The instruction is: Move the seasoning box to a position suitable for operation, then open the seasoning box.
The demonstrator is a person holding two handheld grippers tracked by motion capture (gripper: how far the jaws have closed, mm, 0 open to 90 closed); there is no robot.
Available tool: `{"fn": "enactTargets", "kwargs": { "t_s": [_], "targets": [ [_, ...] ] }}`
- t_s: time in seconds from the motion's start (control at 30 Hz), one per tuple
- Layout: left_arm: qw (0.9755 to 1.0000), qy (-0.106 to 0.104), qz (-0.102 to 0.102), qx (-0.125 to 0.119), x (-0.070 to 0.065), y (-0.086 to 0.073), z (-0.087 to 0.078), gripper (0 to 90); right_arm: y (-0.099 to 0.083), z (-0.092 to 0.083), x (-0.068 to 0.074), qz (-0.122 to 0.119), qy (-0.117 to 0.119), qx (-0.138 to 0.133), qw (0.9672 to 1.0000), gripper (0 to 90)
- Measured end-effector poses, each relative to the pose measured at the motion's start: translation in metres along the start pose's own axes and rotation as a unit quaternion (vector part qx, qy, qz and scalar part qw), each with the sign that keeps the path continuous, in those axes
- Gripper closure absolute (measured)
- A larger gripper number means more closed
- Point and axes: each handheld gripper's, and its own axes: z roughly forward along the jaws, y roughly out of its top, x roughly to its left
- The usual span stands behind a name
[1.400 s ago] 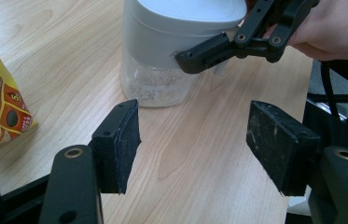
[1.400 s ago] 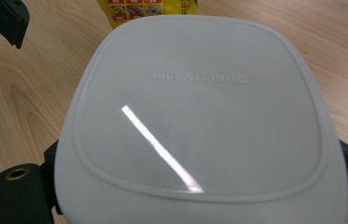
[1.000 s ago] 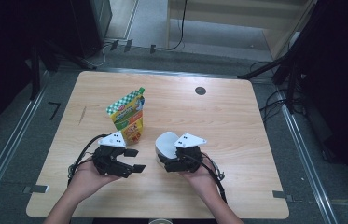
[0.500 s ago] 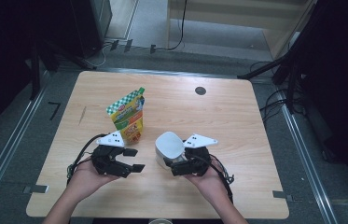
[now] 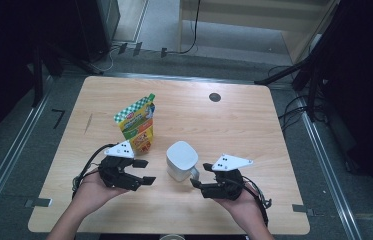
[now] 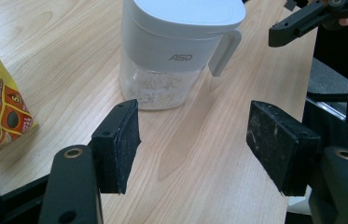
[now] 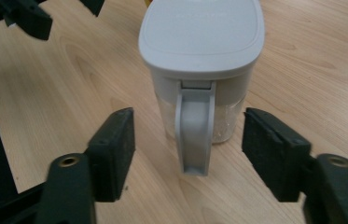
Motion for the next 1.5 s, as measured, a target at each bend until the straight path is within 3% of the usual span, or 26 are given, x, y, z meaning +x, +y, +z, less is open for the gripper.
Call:
{"fn": "enactTargets", "kwargs": {
  "t_s": [0.23,0.33,0.47,0.77,0.93,1.2,1.5],
  "targets": [
    [1.0,-0.002,0.002,0.0,0.0,0.0,0.001,35.5,-0.002,-0.003,0.005,-0.002,0.032,-0.008,0.9995,72.3],
    [1.0,-0.002,0.004,0.001,0.0,0.0,0.002,35.3,-0.003,-0.001,0.006,-0.008,0.036,-0.01,0.9993,81.0],
    [1.0,-0.004,0.003,0.001,0.0,0.0,0.004,35.2,-0.004,0.002,0.007,0.002,0.046,-0.01,0.9989,89.3],
    [1.0,-0.003,0.004,0.001,0.001,0.001,0.007,35.2,-0.006,0.02,0.011,0.0,0.059,0.012,0.9982,90.0],
    [1.0,-0.005,0.006,0.002,0.0,0.002,0.009,35.1,-0.008,0.028,0.01,-0.003,0.046,0.021,0.9987,90.0],
    [0.9999,-0.006,0.008,0.003,0.0,0.003,0.011,34.9,-0.012,0.029,-0.001,0.009,0.034,0.027,0.999,90.0],
    [0.9998,-0.01,0.018,0.006,-0.001,0.007,0.018,34.3,-0.016,0.023,-0.023,0.044,0.015,0.023,0.9986,90.0]
  ]
}}
